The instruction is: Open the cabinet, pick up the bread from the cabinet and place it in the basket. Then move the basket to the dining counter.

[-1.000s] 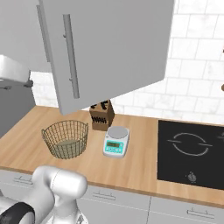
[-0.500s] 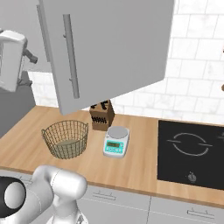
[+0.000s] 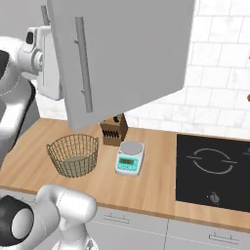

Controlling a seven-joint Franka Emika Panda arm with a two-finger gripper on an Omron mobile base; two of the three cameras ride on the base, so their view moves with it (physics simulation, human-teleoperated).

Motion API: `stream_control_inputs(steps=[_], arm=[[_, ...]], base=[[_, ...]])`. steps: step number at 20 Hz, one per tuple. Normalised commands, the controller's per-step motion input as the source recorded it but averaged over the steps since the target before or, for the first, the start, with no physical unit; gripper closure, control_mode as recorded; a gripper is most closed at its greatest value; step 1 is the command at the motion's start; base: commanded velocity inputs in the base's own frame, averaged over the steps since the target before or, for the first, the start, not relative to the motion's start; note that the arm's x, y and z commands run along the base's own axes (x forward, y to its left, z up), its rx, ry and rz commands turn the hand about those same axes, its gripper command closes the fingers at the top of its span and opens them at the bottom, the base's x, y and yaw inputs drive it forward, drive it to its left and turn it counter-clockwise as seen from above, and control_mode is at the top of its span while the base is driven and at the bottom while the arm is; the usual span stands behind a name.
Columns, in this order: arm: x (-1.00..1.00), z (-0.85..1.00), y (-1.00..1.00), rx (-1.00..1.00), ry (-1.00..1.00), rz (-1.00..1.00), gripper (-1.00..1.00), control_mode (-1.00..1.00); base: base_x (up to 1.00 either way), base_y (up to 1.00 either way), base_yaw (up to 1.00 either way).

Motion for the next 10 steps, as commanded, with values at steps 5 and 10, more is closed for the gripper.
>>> stream_control_inputs(steps=[5, 10], arm=[[-0.59, 0.04, -1.0, 0.1, -0.05, -0.22, -1.0, -1.0], [0.27, 0.0, -1.0, 0.22, 0.08, 0.02, -1.0, -1.0]], base=[[0.0, 0.0, 0.0], [0.0, 0.0, 0.0]])
